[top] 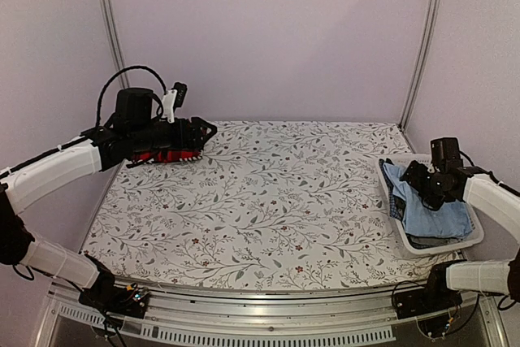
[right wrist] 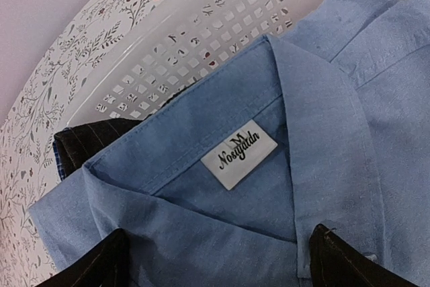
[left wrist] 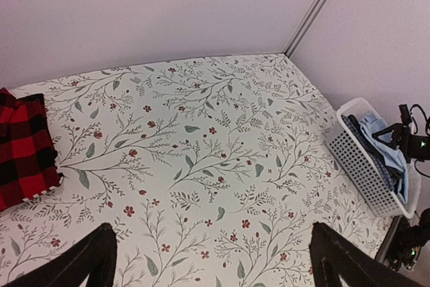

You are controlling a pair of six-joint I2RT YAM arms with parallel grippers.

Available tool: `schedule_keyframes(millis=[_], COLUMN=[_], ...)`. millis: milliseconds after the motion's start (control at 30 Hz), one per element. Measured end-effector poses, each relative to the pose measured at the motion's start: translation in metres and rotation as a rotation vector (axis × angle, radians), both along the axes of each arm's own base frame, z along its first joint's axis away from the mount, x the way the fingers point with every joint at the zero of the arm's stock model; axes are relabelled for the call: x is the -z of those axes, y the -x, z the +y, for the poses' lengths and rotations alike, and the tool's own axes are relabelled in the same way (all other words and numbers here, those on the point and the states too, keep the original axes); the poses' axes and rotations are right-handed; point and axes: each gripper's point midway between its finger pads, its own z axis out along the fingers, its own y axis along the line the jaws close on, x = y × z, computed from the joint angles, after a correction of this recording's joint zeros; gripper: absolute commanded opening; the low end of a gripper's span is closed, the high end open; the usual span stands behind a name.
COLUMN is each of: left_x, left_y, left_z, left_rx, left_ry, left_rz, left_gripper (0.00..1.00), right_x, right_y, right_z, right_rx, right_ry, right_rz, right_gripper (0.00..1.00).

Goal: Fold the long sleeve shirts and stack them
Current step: Pick up the square-folded shirt from the bin, then place the crumpled shirt at the center of the board.

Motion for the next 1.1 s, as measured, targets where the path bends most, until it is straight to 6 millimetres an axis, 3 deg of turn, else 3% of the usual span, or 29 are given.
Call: schedule_keyframes(millis=[100, 267, 367, 567, 833, 933, 1100], left_x=[0.000, 0.000, 0.000, -0.010, -0.018, -0.019, -0.019], left_y=[0.001, 0.002, 0.002, 0.001, -0.001, -0.001, 0.000], left_z=[-0.001, -0.002, -0.002, -0.003, -0.004, -0.004, -0.004], left_rx=[0.006, 0.013, 0.016, 0.019, 0.019, 0.020, 0.023], left_ry=[0.002, 0.005, 0.006, 0.010, 0.016, 0.017, 0.019], left_rz=[0.001, 0.003, 0.003, -0.014, -0.028, -0.029, -0.029], left_gripper=[1.00, 1.00, 1.00, 1.00, 1.00, 1.00, 1.00], right_x=[0.002, -0.001, -0.002, -0.014, -0.085, -0.113, -0.163], right_y=[-0.004, -0.013, -0.015, -0.019, -0.041, -0.047, -0.049], right_z=[0.002, 0.007, 0.007, 0.005, 0.006, 0.022, 0.080], right_rx=[0.006, 0.000, 0.007, -0.001, -0.046, -0.097, -0.241], right_ry=[-0.035, -0.081, -0.097, -0.074, -0.022, -0.002, 0.029], right_rz=[-0.024, -0.070, -0.081, -0.083, -0.196, -0.248, -0.340], right_gripper=[0.65, 0.19, 0.00, 0.00, 0.00, 0.00, 0.00])
